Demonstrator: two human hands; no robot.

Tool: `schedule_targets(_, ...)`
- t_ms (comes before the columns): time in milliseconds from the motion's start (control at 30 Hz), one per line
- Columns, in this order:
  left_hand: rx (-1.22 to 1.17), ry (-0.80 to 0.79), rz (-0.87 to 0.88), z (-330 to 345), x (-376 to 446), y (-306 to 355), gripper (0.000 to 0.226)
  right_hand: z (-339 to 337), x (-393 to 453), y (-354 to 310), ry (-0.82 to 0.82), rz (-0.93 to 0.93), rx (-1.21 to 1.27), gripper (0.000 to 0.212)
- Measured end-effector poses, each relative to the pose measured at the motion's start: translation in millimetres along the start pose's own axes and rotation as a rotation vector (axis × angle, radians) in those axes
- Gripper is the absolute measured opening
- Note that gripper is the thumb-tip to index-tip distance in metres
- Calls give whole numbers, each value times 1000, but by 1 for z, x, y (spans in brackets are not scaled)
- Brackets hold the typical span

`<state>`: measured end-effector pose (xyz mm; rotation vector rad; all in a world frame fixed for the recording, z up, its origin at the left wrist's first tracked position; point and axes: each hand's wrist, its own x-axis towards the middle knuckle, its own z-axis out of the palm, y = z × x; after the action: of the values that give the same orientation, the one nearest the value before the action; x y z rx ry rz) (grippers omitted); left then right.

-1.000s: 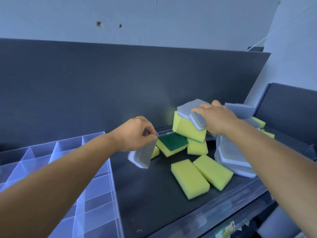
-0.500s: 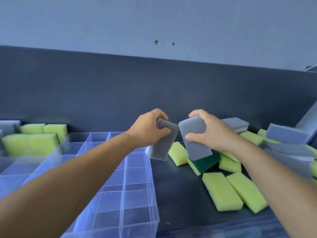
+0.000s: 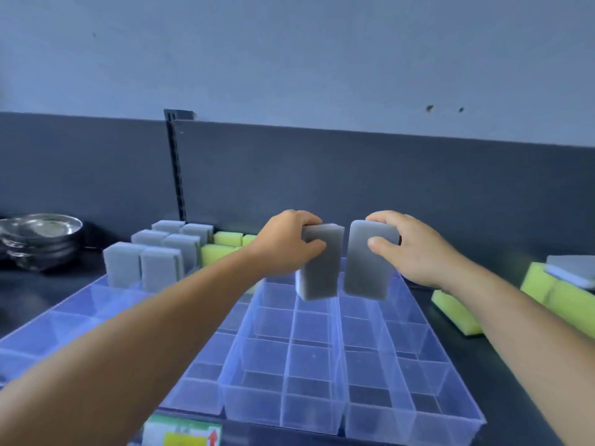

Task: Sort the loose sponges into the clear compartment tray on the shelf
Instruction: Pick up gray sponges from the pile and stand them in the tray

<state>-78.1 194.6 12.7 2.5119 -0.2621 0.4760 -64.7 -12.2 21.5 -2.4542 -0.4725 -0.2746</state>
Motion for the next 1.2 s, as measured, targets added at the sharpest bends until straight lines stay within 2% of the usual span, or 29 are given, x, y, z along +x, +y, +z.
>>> schedule_targets(133,-7,-5,-50,-47,-19,-50,15,38,11,-52,-5,-9,79,32)
schedule_targets(300,-24,-1,-124,-105,-44,-111,23,84,18,-113,6,-69,162,18)
schedule_targets(433,-46,-15,-145,-141,-64,-154,25,120,23,-153,-19,-74,202,17)
schedule_targets(600,-29,-9,-153,-171,-82,-199,25,157,31,-191,-30,-70,228,28)
schedule_targets(867,-26,-59,-153,-190,-93,-246,28,195,34,-221,-135,-4,285,28)
schedule_targets(1200,57,-129,-109,-188,-94,-260,35,211,35,-233,-108,-82,-19,29)
